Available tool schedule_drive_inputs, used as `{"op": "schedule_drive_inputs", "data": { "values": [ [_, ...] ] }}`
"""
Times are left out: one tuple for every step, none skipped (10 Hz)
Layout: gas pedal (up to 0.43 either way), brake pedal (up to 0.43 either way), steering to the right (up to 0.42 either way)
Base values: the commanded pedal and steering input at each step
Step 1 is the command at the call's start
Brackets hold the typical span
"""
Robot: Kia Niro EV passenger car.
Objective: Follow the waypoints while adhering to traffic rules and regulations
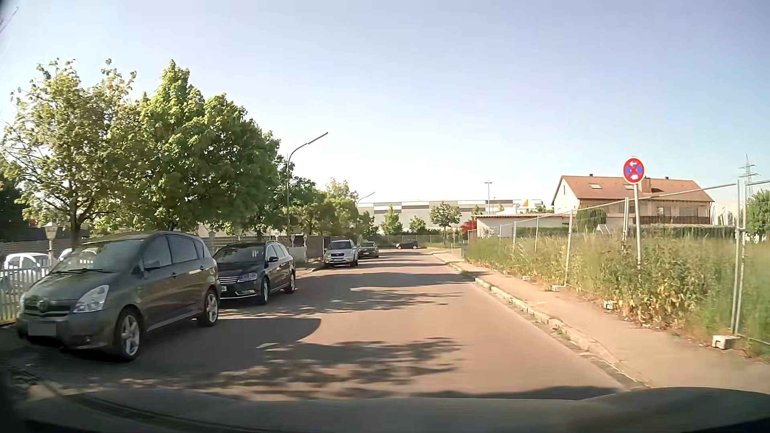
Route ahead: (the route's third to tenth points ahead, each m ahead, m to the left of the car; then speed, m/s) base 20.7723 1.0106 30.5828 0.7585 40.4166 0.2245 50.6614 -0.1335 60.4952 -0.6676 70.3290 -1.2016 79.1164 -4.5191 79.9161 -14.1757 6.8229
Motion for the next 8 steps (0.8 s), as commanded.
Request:
{"op": "schedule_drive_inputs", "data": {
  "values": [
    [0.000, 0.000, 0.030],
    [0.000, 0.000, 0.030],
    [0.000, 0.000, 0.029],
    [0.000, 0.000, 0.027],
    [0.028, 0.000, 0.023],
    [0.039, 0.000, 0.019],
    [0.039, 0.000, 0.018],
    [0.047, 0.000, 0.017]
  ]
}}
